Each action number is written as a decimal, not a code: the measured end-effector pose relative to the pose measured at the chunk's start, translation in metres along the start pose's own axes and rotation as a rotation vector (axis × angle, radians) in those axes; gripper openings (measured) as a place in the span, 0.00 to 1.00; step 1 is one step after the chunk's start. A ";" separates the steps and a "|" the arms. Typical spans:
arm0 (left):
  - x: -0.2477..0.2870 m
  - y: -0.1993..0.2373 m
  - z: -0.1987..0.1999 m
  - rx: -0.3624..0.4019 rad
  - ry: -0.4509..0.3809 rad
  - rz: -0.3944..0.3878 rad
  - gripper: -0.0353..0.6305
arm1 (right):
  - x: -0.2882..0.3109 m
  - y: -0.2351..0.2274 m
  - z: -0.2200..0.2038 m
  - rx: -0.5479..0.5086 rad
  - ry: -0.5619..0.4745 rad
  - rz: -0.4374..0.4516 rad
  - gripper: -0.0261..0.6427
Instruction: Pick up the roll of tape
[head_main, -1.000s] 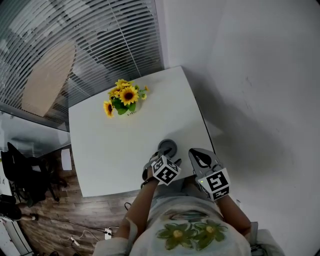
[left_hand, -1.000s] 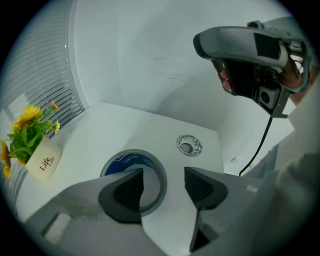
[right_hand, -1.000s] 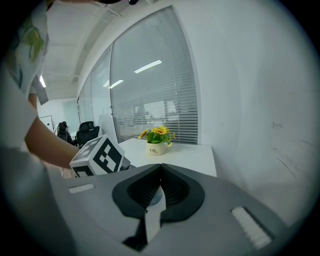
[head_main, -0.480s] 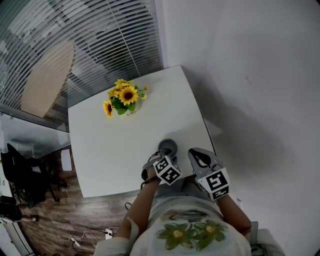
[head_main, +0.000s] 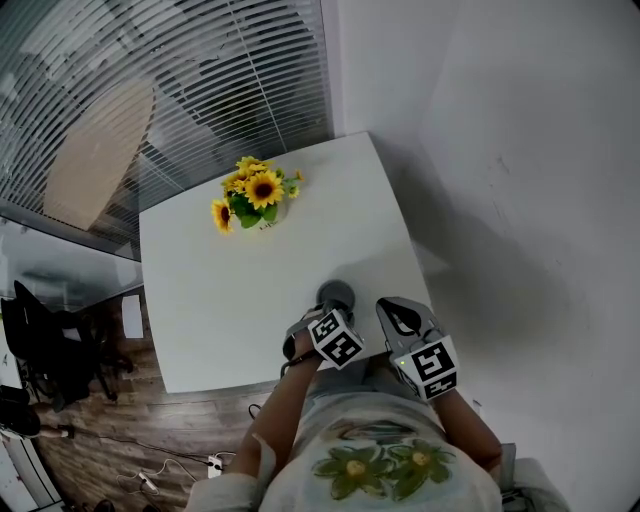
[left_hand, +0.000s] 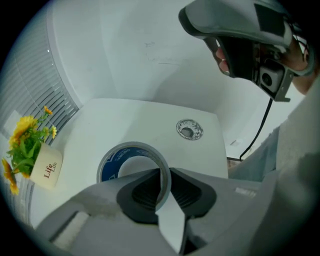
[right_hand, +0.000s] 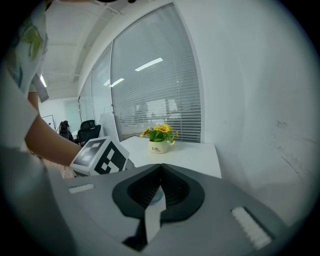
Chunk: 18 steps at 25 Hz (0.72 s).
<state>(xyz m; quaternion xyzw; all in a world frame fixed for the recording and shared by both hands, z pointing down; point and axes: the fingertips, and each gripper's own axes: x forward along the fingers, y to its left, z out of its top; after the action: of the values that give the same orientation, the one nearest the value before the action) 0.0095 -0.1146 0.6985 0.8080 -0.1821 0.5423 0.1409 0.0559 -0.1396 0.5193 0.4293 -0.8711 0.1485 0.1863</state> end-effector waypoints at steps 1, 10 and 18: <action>-0.001 0.000 0.000 -0.018 -0.006 -0.009 0.15 | 0.000 0.001 0.001 -0.002 0.000 0.001 0.04; -0.006 0.001 0.001 -0.077 -0.054 -0.049 0.14 | 0.005 0.001 0.004 -0.005 0.001 0.003 0.04; -0.021 0.010 0.009 -0.168 -0.137 -0.061 0.13 | 0.005 0.003 0.007 -0.013 -0.003 0.003 0.04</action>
<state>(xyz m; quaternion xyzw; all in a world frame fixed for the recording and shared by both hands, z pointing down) 0.0054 -0.1247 0.6763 0.8337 -0.2114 0.4642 0.2116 0.0492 -0.1444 0.5156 0.4272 -0.8730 0.1425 0.1874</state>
